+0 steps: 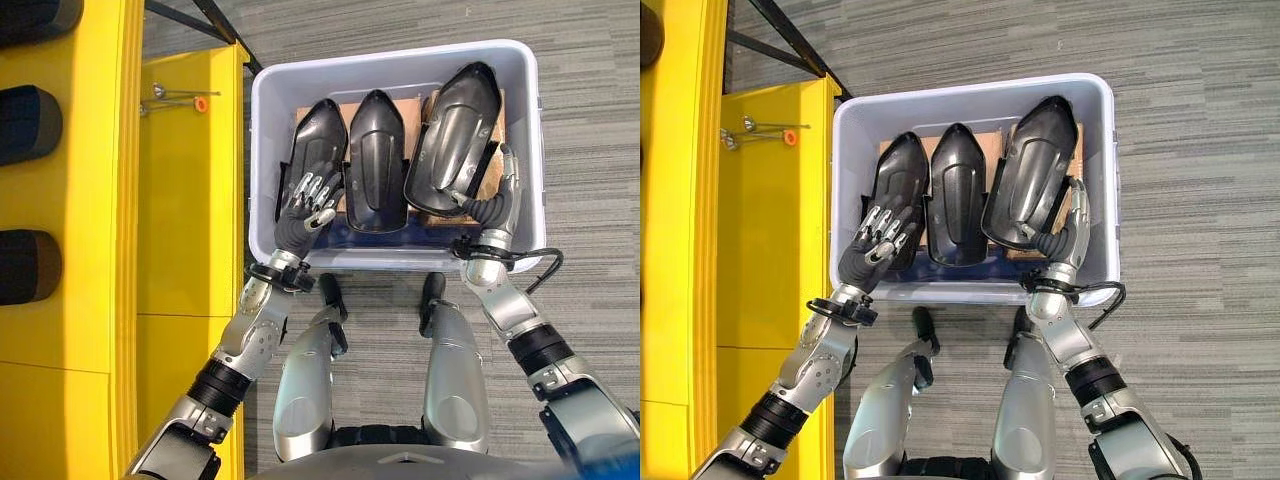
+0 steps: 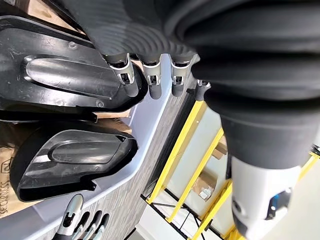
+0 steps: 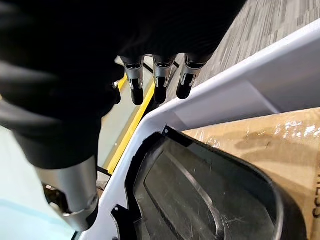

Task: Move parts from the plastic box to the shelf.

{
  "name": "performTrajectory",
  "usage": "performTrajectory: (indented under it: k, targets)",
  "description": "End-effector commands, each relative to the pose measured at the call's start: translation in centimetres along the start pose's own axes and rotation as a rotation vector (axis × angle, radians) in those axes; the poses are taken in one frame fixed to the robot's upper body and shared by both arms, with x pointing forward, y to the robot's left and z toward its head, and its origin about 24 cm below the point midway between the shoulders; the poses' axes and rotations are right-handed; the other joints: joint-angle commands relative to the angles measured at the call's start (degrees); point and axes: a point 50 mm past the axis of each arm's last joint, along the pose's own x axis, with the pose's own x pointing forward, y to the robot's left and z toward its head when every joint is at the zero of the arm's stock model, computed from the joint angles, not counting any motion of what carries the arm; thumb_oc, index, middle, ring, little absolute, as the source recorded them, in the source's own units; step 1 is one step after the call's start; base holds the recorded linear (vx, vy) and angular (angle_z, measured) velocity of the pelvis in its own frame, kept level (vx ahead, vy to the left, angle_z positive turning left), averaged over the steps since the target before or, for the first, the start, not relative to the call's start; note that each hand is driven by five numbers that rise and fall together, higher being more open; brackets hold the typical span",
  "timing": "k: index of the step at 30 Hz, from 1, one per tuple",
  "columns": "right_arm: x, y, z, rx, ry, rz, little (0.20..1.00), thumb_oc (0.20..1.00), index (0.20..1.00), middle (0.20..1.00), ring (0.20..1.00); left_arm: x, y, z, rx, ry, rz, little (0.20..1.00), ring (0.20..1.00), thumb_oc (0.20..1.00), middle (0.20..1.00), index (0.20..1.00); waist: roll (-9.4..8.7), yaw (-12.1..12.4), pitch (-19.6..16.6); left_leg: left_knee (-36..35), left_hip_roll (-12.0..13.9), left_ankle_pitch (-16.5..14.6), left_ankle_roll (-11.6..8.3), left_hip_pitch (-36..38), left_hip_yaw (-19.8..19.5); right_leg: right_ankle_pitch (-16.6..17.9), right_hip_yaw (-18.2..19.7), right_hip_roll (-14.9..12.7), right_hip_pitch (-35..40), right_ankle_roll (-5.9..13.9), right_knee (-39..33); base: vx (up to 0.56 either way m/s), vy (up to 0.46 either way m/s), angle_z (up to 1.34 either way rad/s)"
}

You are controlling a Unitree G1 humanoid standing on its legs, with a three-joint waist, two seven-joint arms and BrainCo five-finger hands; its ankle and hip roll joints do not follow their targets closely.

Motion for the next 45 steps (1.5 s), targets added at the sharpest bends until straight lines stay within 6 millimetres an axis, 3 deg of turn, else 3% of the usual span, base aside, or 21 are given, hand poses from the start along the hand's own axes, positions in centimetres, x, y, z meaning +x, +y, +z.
performTrajectory:
  k: [1,6,14,17,21,29,31,32,33,36,45]
  targets:
    - [0.4,0.3,0.5,0.032,0.016,-0.012,1.0,1.0,1.0,1.0,1.0,0.2,-1.5,1.2,0.019,-0.054,-0.099,1.0,1.0,1.0,1.0,1.0,0.56,0.74,-1.9,3.71,2.34,-3.6,-0.74,-0.38,0.11,0.57,1.87,-1.25,1.83,2.84,-0.58,-0.01,-0.058,0.08]
    - [1.0,0.5,-2.1,-0.048,0.176,-0.022,1.0,1.0,1.0,1.0,1.0,0.8,-1.4,1.0,0.025,-0.026,-0.118,1.0,1.0,1.0,1.0,1.0,0.58,1.73,-1.9,4.22,2.35,-3.59,-0.77,-0.94,-0.55,0.54,1.35,-1.33,1.75,2.61,-0.05,0.0,-0.039,0.09]
    - [1.6,-0.2,-4.1,-0.013,0.337,-0.127,1.0,1.0,1.0,1.0,1.0,1.4,-1.7,0.9,0.039,-0.009,-0.133,1.0,1.0,1.0,1.0,1.0,0.99,2.39,-1.9,4.45,2.37,-3.48,-0.85,-1.72,-0.86,0.54,0.87,-1.36,1.08,2.58,0.57,0.0,-0.005,0.01]
    - [2.1,-0.6,-3.4,-0.011,0.271,-0.198,1.0,1.0,1.0,1.0,1.0,1.6,-2.1,0.8,0.029,-0.01,-0.139,1.0,1.0,1.0,1.0,1.0,1.67,2.13,-1.9,4.42,2.29,-3.46,-0.67,-2.11,-0.46,0.68,1.15,-1.53,0.42,2.6,0.53,0.0,0.041,0.01]
    - [2.2,0.0,-3.0,-0.044,0.248,-0.107,1.0,1.0,1.0,1.0,1.0,1.7,-2.4,0.7,0.008,-0.016,-0.139,1.0,1.0,1.0,1.0,1.0,2.68,1.69,-1.9,4.19,2.06,-3.3,-0.74,-2.48,-0.05,0.64,1.81,-1.86,-0.67,2.53,0.83,-0.02,0.077,-0.01]
    - [3.7,0.3,-2.3,-0.196,0.174,-0.049,1.0,1.0,1.0,1.0,1.0,2.1,-2.2,0.6,0.019,0.004,-0.159,1.0,1.0,1.0,1.0,1.0,2.72,3.29,-1.9,4.97,2.23,-3.1,-0.8,-4.28,-0.92,0.35,1.05,-2.42,-1.89,2.46,2.33,-0.01,-0.015,0.04]
    - [4.4,0.6,-2.8,-0.24,0.246,0.026,1.0,1.0,1.0,1.0,1.0,2.3,-2.2,0.9,0.036,0.014,-0.186,1.0,1.0,1.0,1.0,1.0,2.0,4.53,-1.9,5.41,2.35,-3.16,-0.85,-5.02,-1.68,0.37,0.19,-2.5,-1.94,2.56,2.65,-0.03,-0.104,0.26]
    - [4.3,0.6,-3.3,-0.164,0.334,0.006,1.0,1.0,1.0,1.0,1.0,2.4,-2.3,0.9,0.048,0.023,-0.194,1.0,1.0,1.0,1.0,1.0,1.63,4.99,-1.9,5.63,2.46,-3.18,-0.86,-5.17,-1.89,0.39,-0.16,-2.5,-1.75,2.56,2.72,0.07,-0.09,0.35]
    - [3.7,0.7,-4.8,0.018,0.542,-0.024,1.0,1.0,1.0,1.0,1.0,2.4,-2.1,0.7,0.049,0.034,-0.187,1.0,1.0,1.0,1.0,1.0,1.15,5.23,-1.9,6.16,2.15,-4.44,-1.38,-4.56,-2.4,-0.85,-0.13,-2.82,-0.86,3.1,3.22,0.08,-0.068,0.29]
    - [2.6,1.0,-6.8,0.126,0.732,0.004,1.0,1.0,1.0,1.0,1.0,2.5,-2.0,0.6,0.04,0.042,-0.179,1.0,1.0,1.0,1.0,1.0,1.13,5.77,-1.9,6.73,2.25,-4.75,-1.4,-5.28,-2.58,-1.24,-0.63,-2.96,-1.33,3.04,4.04,0.05,-0.019,0.12]
    - [3.4,0.1,-7.5,0.197,0.834,-0.009,1.0,1.0,1.0,1.0,1.0,2.7,-2.4,0.7,0.038,0.056,-0.19,1.0,1.0,1.0,1.0,1.0,1.96,6.77,-1.9,8.72,2.38,-5.14,-1.22,-7.73,-2.84,-2.01,-0.93,-3.76,-3.52,2.7,6.65,0.01,0.006,0.01]
